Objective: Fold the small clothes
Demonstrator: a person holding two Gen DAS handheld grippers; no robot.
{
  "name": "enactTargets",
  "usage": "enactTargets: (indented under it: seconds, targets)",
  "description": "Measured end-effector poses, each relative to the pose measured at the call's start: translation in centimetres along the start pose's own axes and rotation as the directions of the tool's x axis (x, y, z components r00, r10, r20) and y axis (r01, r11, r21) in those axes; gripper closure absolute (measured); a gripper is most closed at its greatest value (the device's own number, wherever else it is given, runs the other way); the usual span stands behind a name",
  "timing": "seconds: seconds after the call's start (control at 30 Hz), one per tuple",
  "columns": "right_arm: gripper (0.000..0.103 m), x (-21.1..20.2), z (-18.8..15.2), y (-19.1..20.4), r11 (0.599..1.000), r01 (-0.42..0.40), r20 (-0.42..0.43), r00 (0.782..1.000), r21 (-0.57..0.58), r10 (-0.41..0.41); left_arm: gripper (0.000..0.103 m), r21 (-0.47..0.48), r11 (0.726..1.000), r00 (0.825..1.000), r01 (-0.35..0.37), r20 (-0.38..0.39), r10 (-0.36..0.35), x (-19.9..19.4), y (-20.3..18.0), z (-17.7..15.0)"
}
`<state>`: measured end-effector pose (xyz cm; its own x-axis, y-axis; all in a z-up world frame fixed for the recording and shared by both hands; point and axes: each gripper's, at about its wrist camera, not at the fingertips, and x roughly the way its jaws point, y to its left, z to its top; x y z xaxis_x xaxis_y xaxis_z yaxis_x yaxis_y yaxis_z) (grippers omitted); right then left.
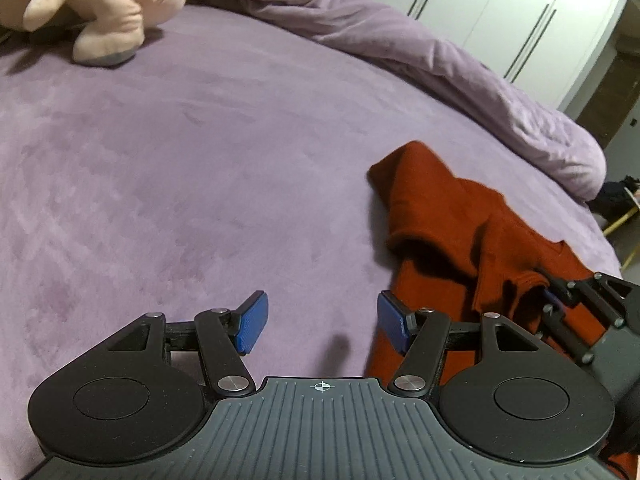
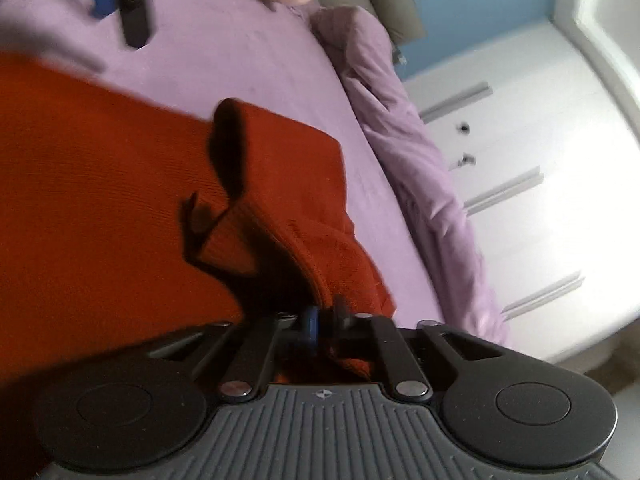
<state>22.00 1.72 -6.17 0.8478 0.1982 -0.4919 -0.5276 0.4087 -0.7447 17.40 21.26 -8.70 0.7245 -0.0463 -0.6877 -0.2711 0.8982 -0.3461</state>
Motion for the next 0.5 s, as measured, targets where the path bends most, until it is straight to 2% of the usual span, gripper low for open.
enactTargets:
  seconds: [0.03, 0.07, 0.1, 0.13, 0.17, 0.2, 0.23, 0.27, 0.3, 0.33, 0.37, 0.4, 0.43, 0.5]
  targets:
    - [0.098, -0.2, 0.0, -1.3, 0.996, -0.018, 0.007, 1.000, 0.093, 0.017, 0.037, 0.012, 1.000, 1.000, 0.008, 0.006, -0.008, -0.2, -0.4, 0.1]
    - [0.098, -0.5, -0.3, -3.1, 0.974, -0.025, 0.007, 1.000, 0.225, 0.024, 0.037, 0.028, 1.000, 1.000, 0.015, 0.013, -0.015, -0.2, -0.8, 0.2]
    - [0.098, -0.8, -1.3, -6.1, 0.904, -0.007, -0.009, 1.000, 0.427, 0.012, 0.037, 0.052, 0.998, 1.000, 0.023, 0.019, -0.024, -0.1, -1.6, 0.3]
    - [0.098, -1.2, -2.5, -8.5, 0.805, 0.011, -0.023, 1.000, 0.593, 0.003, 0.037, 0.073, 0.997, 0.999, 0.032, 0.022, -0.034, 0.1, -2.3, 0.4]
    - [0.098, -1.9, -5.2, -11.9, 0.594, 0.025, -0.033, 0.999, 0.804, 0.002, 0.037, 0.090, 0.995, 0.999, 0.043, 0.022, -0.045, 0.3, -3.0, 0.5]
    - [0.098, -2.3, -8.2, -14.1, 0.372, 0.025, -0.029, 1.000, 0.928, 0.006, 0.037, 0.107, 0.993, 0.998, 0.056, 0.019, -0.058, 0.6, -3.9, 0.6]
    - [0.098, -2.8, -11.4, -15.5, 0.155, 0.022, -0.023, 1.000, 0.988, 0.007, 0.037, 0.127, 0.989, 0.997, 0.074, 0.017, -0.077, 0.9, -4.9, 0.7]
    - [0.097, -3.2, -14.8, -16.3, -0.051, 0.034, -0.034, 0.999, 0.998, 0.002, 0.036, 0.150, 0.985, 0.995, 0.090, 0.019, -0.094, 1.2, -5.9, 0.7]
    - [0.097, -3.3, -17.4, -16.5, -0.164, 0.066, -0.065, 0.998, 0.984, 0.011, 0.036, 0.190, 0.977, 0.994, 0.101, 0.024, -0.108, 1.7, -7.1, 0.7]
    - [0.097, -3.1, -18.8, -16.6, -0.185, 0.105, -0.101, 0.994, 0.977, 0.033, 0.036, 0.223, 0.970, 0.994, 0.099, 0.025, -0.107, 2.2, -8.1, 0.6]
    - [0.097, -2.7, -19.8, -16.5, -0.164, 0.152, -0.142, 0.987, 0.975, 0.073, 0.035, 0.259, 0.962, 0.995, 0.086, 0.023, -0.096, 2.9, -9.1, 0.6]
    - [0.095, -2.2, -20.5, -16.4, -0.125, 0.192, -0.178, 0.977, 0.973, 0.117, 0.035, 0.280, 0.957, 0.996, 0.072, 0.020, -0.081, 3.6, -9.8, 0.5]
    - [0.093, -1.9, -21.0, -16.3, -0.102, 0.198, -0.182, 0.972, 0.975, 0.151, 0.036, 0.294, 0.954, 0.997, 0.063, 0.014, -0.071, 4.1, -10.4, 0.5]
    - [0.086, -1.5, -21.4, -16.2, -0.091, 0.205, -0.185, 0.964, 0.975, 0.189, 0.036, 0.305, 0.950, 0.998, 0.062, 0.002, -0.066, 4.7, -11.0, 0.7]
